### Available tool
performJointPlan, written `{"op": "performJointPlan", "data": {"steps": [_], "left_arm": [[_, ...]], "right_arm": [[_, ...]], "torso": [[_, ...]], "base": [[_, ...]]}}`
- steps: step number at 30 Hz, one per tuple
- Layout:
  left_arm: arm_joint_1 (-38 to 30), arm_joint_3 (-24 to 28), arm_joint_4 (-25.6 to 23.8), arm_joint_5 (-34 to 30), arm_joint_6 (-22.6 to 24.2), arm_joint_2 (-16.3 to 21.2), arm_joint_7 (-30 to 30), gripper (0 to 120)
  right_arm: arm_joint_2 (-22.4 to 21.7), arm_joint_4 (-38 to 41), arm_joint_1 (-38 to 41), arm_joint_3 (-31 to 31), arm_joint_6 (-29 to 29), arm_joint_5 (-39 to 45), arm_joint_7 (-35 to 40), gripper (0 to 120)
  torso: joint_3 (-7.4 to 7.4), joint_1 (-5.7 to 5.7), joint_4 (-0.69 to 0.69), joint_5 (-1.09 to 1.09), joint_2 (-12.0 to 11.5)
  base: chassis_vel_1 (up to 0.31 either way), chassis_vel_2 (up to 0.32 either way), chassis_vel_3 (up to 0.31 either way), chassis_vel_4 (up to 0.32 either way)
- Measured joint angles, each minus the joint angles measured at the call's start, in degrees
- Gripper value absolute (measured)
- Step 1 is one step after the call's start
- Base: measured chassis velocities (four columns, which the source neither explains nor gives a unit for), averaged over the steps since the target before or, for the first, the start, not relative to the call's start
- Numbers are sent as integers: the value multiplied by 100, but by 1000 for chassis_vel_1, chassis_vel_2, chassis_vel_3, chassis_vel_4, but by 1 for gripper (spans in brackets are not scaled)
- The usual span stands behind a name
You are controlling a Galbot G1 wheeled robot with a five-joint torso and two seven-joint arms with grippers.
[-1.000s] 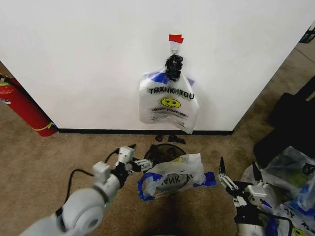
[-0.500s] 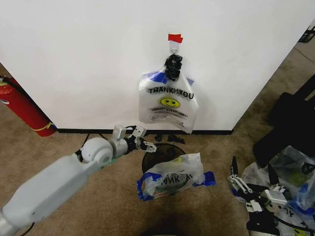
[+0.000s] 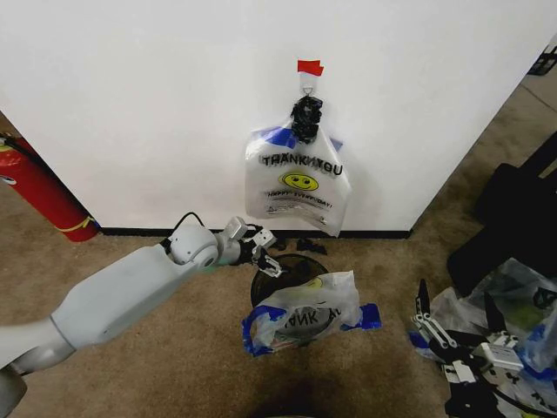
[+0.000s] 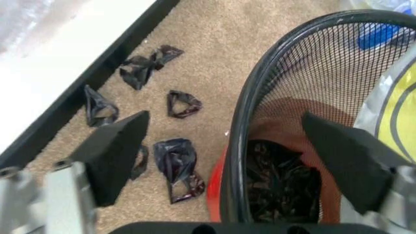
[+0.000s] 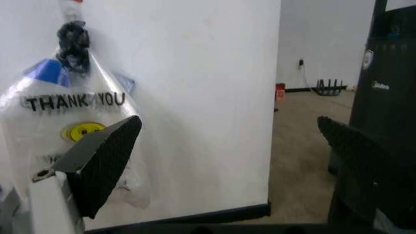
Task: Pick up the garbage bag from the wall and place it over the trash bin.
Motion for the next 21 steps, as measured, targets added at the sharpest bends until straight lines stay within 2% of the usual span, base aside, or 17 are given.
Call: {"op": "performJointPlan", "data": {"steps": [3,4,6,9,10,13,16,21], "left_arm": [[-297,260,215,190,152,-75,515,78],[-418,379,305,263,179,-114,689,69],[-499,455,361,307,194,-143,783,66],[-992,949,793,652,186,-322,1183,53],[-1199,1169,1060,944,63,-392,1346,48],[-1332,1314,1270,1114,-7,-461,1420,41],[-1495,1485,1570,1225,-70,-590,1464,26],[-1615,1663,1717,937,-46,-646,1396,12]], "right_arm": [[4,10,-55,16,27,0,7,100],[5,22,-69,26,31,2,9,100],[5,31,-78,34,31,4,11,100],[6,135,-141,74,34,35,17,100],[5,168,-186,86,59,48,13,100],[9,181,-230,95,97,52,1,100],[34,182,-336,113,179,49,5,100],[69,54,-394,77,269,-24,55,100]], "torso": [[0,0,0,0,0],[0,0,-1,2,0],[0,0,-3,1,0],[0,0,-2,-2,0],[0,0,-2,3,0],[0,0,-2,1,0],[-1,0,-1,1,0],[-1,-1,-2,2,0]], "base": [[0,0,0,0],[0,0,0,0],[0,0,0,0],[0,0,0,0],[0,0,0,0],[0,0,0,0],[0,0,0,0],[0,0,0,0]]}}
